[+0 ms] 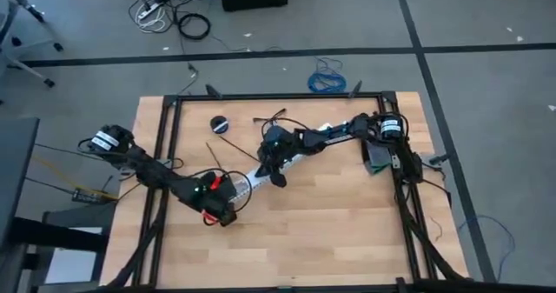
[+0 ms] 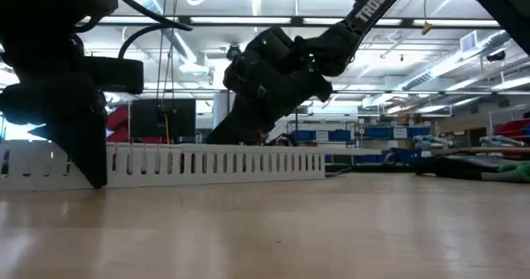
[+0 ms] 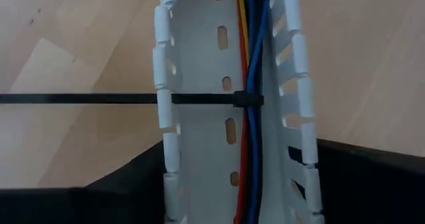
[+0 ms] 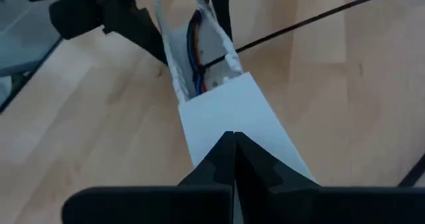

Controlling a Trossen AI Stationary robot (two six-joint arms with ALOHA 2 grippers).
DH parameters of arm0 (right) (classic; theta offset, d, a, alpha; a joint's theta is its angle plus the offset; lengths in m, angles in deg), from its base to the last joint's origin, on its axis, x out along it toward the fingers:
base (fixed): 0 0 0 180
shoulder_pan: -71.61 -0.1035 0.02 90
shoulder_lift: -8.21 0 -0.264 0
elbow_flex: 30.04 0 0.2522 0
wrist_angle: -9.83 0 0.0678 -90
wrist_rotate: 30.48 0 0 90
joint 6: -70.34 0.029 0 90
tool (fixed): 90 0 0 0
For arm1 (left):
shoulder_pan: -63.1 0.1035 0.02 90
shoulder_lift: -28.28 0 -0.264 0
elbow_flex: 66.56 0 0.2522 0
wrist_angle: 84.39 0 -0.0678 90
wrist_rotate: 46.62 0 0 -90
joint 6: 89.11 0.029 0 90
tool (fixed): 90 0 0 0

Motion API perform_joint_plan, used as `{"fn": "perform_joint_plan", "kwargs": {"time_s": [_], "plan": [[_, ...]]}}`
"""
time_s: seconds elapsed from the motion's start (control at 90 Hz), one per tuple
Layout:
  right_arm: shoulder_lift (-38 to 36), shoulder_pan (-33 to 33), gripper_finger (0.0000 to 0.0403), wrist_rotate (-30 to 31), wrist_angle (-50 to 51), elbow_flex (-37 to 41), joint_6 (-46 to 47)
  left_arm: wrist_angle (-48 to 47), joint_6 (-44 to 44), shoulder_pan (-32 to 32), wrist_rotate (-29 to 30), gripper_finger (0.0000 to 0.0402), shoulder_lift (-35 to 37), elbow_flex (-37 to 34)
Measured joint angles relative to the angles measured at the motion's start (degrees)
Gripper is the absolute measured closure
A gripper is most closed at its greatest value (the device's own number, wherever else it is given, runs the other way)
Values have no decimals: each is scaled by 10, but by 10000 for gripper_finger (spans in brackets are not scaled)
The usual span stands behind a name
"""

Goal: Ziptie cables
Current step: Close the white cable duct

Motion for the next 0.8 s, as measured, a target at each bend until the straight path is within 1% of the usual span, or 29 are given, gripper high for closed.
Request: {"fn": "perform_joint_plan", "kwargs": {"time_s": [0.278,0.5,0.656,0.733,0.8], "plan": [[3,-12,403,3,-32,2,3,32,0,14,-6,149,0,-1],[5,-16,403,-9,-62,3,6,72,-11,38,-2,150,-6,-2],[1,-16,403,20,-105,5,4,97,-42,58,24,150,-24,2],[-20,-16,403,34,-109,5,2,98,-38,63,29,150,-31,1],[-43,-13,403,42,-100,3,-1,112,-15,63,23,148,-31,1]]}}
